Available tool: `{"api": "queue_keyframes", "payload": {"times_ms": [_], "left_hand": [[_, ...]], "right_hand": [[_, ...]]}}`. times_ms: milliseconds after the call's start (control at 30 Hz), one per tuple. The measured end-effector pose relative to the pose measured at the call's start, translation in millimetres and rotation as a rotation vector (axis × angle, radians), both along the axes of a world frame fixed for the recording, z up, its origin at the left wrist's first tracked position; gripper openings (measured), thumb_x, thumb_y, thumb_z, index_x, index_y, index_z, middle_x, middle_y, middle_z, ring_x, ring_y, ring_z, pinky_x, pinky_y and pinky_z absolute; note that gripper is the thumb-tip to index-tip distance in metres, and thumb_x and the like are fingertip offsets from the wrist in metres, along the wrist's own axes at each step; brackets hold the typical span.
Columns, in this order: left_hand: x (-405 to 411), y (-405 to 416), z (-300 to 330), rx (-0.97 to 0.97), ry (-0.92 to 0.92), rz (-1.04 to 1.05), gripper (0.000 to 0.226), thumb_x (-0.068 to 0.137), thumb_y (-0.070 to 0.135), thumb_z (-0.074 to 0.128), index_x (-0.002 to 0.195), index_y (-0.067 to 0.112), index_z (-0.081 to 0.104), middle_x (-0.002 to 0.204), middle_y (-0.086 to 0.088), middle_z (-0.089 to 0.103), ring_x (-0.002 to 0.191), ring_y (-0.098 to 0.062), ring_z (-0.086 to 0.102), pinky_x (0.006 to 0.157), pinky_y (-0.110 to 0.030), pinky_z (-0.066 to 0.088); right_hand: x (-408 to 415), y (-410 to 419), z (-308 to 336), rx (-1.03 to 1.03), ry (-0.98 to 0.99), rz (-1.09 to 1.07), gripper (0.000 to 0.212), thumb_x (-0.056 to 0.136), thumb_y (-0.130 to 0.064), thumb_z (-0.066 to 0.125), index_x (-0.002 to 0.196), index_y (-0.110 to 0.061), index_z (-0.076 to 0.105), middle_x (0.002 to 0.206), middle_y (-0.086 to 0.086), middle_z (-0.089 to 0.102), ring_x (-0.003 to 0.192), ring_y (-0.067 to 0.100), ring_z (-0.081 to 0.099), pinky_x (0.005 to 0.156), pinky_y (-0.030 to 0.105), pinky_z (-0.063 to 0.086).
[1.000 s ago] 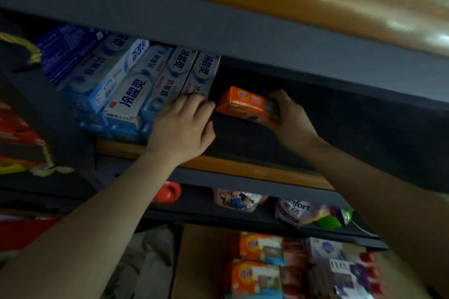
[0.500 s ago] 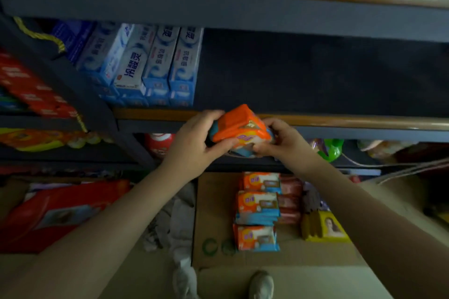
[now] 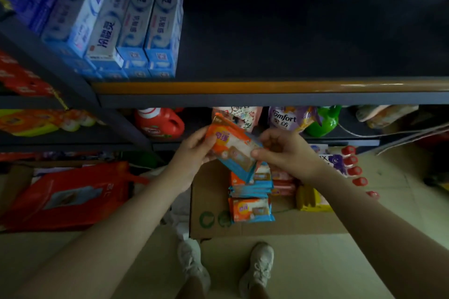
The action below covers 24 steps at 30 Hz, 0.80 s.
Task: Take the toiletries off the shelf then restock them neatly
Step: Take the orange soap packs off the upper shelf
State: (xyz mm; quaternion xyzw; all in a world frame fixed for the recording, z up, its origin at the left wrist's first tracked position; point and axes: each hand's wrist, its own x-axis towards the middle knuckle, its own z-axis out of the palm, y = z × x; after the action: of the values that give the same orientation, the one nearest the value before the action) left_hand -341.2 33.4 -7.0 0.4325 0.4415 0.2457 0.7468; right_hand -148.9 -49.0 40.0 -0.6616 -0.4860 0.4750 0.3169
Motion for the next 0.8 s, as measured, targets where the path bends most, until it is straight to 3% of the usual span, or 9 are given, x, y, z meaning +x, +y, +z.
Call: {"api": "queue_keyframes", "payload": {"times_ms": [67,133,200,267,367,467,567,667,800], "left_hand": [[2,-7,-9,-0.132,0.013,0.022,0.028,0.093,0.019,0.047,0.120,0.014,0.053,0.098,-0.003,0.066,0.089,-0.016,0.064,0.085,-0.036,0.050],[7,-15,-14,-0.233,0.092,0.003,0.024,0.094,0.024,0.047,0.113,0.012,0.056,0.092,-0.004,0.068,0.082,-0.017,0.066,0.079,-0.037,0.052],[15,-25,-14,-0.339,0.281,-0.075,0.022,0.095,0.030,0.047,0.093,0.012,0.059,0.069,-0.003,0.070,0.057,-0.014,0.066,0.055,-0.027,0.054],[16,-36,-11,-0.425,0.395,-0.168,0.035,0.096,0.037,0.041,0.080,0.010,0.057,0.050,-0.004,0.064,0.038,-0.013,0.057,0.039,-0.019,0.045],[9,-45,-11,-0.454,0.314,-0.210,0.048,0.095,0.047,0.034,0.079,0.009,0.057,0.049,-0.005,0.058,0.041,-0.014,0.052,0.041,-0.021,0.040],[-1,-49,-2,-0.471,0.140,-0.319,0.059,0.074,0.068,0.032,0.082,0.013,0.053,0.050,-0.003,0.047,0.042,-0.014,0.043,0.042,-0.021,0.036],[-1,-48,-1,-0.388,0.113,-0.330,0.046,0.073,0.060,0.043,0.091,0.018,0.051,0.050,0.001,0.034,0.039,-0.010,0.030,0.042,-0.021,0.023],[4,-46,-5,-0.389,0.168,-0.258,0.041,0.076,0.055,0.049,0.092,0.017,0.049,0.045,0.004,0.031,0.033,-0.006,0.027,0.038,-0.018,0.017],[9,-48,-10,-0.313,0.243,-0.292,0.041,0.076,0.055,0.049,0.081,0.014,0.052,0.046,-0.002,0.048,0.037,-0.011,0.044,0.038,-0.018,0.033]], "right_hand": [[0,-3,2,0.045,-0.123,0.014,0.036,0.068,-0.047,0.067,0.095,-0.025,0.056,0.073,0.002,0.065,0.064,0.016,0.064,0.055,0.029,0.050],[-3,-5,7,0.051,-0.095,0.005,0.027,0.077,-0.039,0.067,0.098,-0.023,0.059,0.076,0.007,0.068,0.067,0.020,0.067,0.058,0.032,0.053],[-4,-5,13,0.004,-0.035,-0.029,0.018,0.084,-0.036,0.061,0.090,-0.020,0.065,0.068,0.005,0.067,0.057,0.020,0.065,0.052,0.031,0.052],[-3,-4,12,-0.082,0.020,-0.077,0.022,0.089,-0.039,0.055,0.086,-0.022,0.068,0.050,-0.001,0.058,0.040,0.013,0.052,0.039,0.020,0.042],[5,-3,0,-0.223,0.044,-0.143,0.034,0.094,-0.041,0.047,0.074,-0.020,0.064,0.045,0.004,0.054,0.032,0.011,0.041,0.033,0.016,0.031],[11,-7,-17,-0.364,0.143,-0.261,0.046,0.097,-0.040,0.042,0.069,-0.008,0.059,0.039,0.002,0.051,0.027,0.009,0.038,0.030,0.013,0.026],[10,-15,-35,-0.503,0.288,-0.330,0.053,0.098,-0.044,0.034,0.064,-0.008,0.055,0.036,0.002,0.047,0.024,0.010,0.033,0.029,0.011,0.020],[11,-21,-48,-0.579,0.323,-0.325,0.054,0.097,-0.049,0.031,0.072,-0.008,0.057,0.039,0.004,0.049,0.026,0.011,0.033,0.032,0.012,0.021],[18,-28,-55,-0.656,0.354,-0.292,0.059,0.094,-0.057,0.028,0.083,-0.010,0.061,0.050,0.006,0.063,0.034,0.012,0.048,0.043,0.018,0.030]]}}
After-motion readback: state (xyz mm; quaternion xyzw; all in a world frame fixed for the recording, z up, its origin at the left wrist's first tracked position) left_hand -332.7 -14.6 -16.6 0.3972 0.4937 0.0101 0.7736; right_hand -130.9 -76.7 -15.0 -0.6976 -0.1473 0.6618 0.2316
